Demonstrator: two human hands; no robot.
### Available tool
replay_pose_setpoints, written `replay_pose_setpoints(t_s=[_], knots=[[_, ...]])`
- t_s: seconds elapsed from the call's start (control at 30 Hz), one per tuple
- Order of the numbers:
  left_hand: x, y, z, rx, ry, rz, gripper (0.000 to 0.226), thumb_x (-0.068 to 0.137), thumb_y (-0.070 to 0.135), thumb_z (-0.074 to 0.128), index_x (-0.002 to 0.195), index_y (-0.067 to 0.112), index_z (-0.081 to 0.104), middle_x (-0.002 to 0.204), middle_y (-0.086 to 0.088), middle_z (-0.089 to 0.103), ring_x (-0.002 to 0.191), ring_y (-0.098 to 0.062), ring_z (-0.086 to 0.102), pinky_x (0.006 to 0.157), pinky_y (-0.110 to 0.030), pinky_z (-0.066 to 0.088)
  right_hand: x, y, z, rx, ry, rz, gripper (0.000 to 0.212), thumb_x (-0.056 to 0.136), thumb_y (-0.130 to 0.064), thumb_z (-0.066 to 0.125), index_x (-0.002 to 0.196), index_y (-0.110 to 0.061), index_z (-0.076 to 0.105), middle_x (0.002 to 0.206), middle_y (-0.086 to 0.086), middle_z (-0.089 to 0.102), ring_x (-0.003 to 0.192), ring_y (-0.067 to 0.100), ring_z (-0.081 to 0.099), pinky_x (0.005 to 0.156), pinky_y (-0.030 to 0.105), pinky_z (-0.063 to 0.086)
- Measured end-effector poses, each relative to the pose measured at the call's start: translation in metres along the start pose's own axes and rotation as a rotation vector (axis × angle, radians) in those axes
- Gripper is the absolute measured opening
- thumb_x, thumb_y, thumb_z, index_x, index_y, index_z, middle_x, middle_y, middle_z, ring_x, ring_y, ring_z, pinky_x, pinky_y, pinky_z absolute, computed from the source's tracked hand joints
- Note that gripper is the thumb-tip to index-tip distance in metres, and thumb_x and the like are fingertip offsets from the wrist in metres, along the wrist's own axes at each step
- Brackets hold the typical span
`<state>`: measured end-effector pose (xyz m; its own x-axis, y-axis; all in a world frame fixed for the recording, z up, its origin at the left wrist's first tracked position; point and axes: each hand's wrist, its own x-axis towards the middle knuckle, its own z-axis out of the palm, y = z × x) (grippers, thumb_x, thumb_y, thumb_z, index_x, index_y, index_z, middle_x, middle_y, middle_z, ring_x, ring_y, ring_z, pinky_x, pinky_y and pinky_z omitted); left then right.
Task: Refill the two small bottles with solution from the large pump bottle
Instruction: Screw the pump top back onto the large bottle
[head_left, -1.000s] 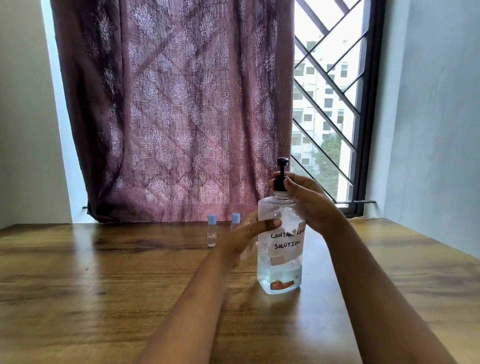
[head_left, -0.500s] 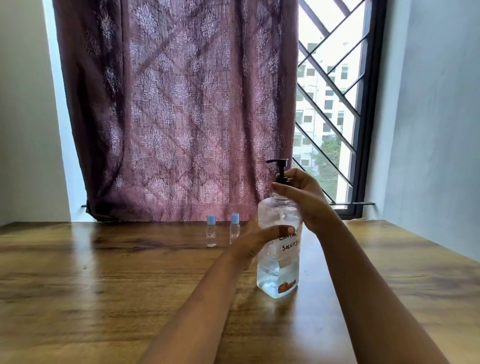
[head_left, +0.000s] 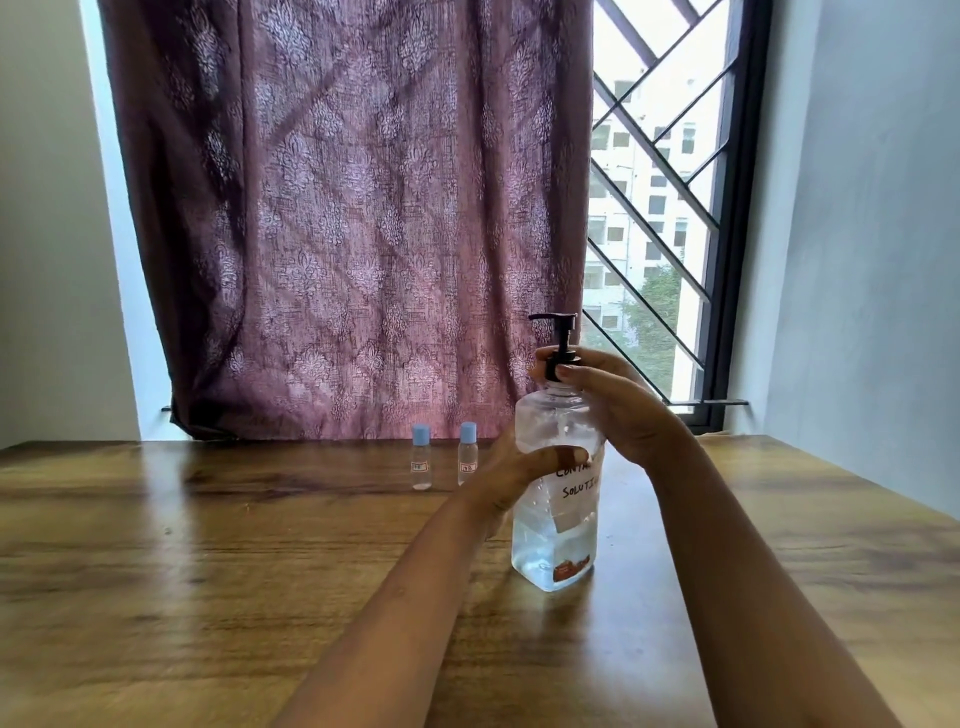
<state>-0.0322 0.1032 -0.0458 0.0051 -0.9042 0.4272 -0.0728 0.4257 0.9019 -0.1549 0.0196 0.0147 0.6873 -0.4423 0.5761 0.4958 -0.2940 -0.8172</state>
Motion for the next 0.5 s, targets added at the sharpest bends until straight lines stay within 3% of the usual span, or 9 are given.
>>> replay_pose_setpoints(t_s=[0.2, 0.37, 0.5], knots=[[0.0, -0.002, -0.001, 0.019, 0.006, -0.017, 0.052, 0.07, 0.024, 0.071, 0.12, 0.032, 0.057, 0.112, 0.004, 0.072, 0.103, -0.012, 0.069, 0.081, -0.024, 0.056, 0.004, 0.004, 0.01, -0.124, 0.152, -0.042, 0.03, 0.063, -0.012, 0.08, 0.082, -0.016, 0.057, 0.068, -0.006, 0.067, 0.063, 0.009, 0.064, 0.059, 0.022, 0.052], [-0.001, -0.002, -0.001, 0.012, 0.007, -0.014, 0.063, 0.069, 0.023, 0.072, 0.129, 0.028, 0.051, 0.113, 0.007, 0.072, 0.102, -0.006, 0.068, 0.078, -0.022, 0.054, -0.001, 0.002, 0.001, 0.01, 0.002, 0.033, 0.031, 0.077, -0.029, 0.065, 0.106, -0.018, 0.065, 0.094, -0.001, 0.069, 0.087, 0.014, 0.065, 0.077, 0.03, 0.055], [-0.001, -0.001, -0.001, 0.019, -0.003, -0.004, 0.051, 0.071, 0.02, 0.071, 0.118, 0.036, 0.057, 0.111, 0.009, 0.072, 0.102, -0.006, 0.068, 0.079, -0.02, 0.055, -0.002, 0.0, 0.001, 0.056, -0.001, 0.023, 0.025, 0.082, -0.016, 0.055, 0.1, -0.011, 0.07, 0.092, 0.004, 0.073, 0.087, 0.018, 0.068, 0.082, 0.031, 0.055]])
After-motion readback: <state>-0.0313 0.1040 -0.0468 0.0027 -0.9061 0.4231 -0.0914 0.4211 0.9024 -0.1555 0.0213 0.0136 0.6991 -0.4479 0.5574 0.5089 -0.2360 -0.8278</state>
